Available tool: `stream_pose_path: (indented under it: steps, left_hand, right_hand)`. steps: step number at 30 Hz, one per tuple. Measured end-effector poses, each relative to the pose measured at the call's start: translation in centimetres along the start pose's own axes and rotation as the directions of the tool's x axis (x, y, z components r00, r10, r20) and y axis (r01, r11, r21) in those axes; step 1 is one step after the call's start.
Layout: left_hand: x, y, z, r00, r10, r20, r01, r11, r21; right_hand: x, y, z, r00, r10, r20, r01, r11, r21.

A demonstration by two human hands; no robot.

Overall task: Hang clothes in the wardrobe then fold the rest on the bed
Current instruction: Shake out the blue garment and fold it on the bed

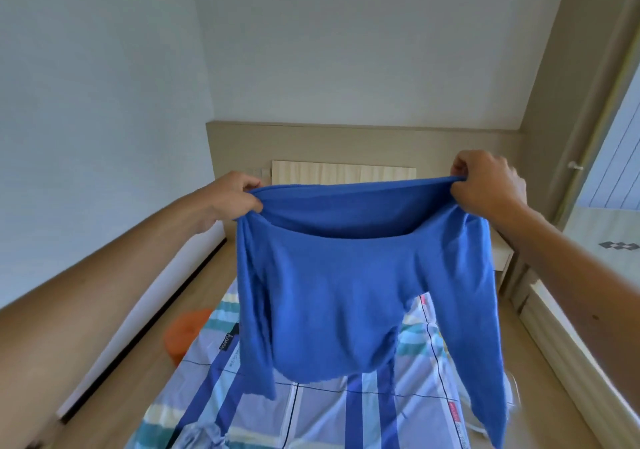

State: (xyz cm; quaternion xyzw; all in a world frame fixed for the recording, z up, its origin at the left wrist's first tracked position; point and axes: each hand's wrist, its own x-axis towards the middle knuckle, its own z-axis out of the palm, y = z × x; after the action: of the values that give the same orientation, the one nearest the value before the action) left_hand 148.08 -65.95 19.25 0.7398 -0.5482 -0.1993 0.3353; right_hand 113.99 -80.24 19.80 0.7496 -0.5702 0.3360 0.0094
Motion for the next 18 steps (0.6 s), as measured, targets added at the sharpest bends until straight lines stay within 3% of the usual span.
stream_pose_path:
  steps: [3,6,9,12,15,18]
  left_hand:
    - [-0.5,0.4,1.3,0.999,0.031,-0.043,-0.04,0.973,-0.229]
    - [-0.7,1.2,2.9,0.996,0.086,-0.016,-0.085,0.909,-0.407]
    - [-0.9,1.3,4.2,0.976,0.194,-0.096,-0.212,0.945,-0.25]
    - [-0.7,0.8,5.0,0.934,0.253,-0.252,-0.279,0.957,-0.075]
    - [-0.5,0.5,5.0,0.895,0.146,-0.422,-0.196,0.978,-0.076]
    - [-0.4,-0.3,4.2,0.843,0.098,-0.529,-0.171,0.981,-0.091]
  right_hand:
    - [0.3,0.2,0.8,0.993,0.082,0.082,-0.092,0.987,0.133]
    - [0.6,-0.2,1.5,0.956,0.155,0.25,-0.249,0.88,0.405]
    - [0.0,-1.2,2.3,0.915,0.155,0.373,-0.346,0.778,0.525]
    - [-0.9,-2.3,3.1,0.909,0.091,0.407,-0.332,0.748,0.574]
    - [-1.3,-2.6,3.8,0.935,0.012,0.355,-0.217,0.811,0.543]
    - [-1.5,-1.6,4.8,0.952,-0.068,0.298,0.005,0.978,0.206]
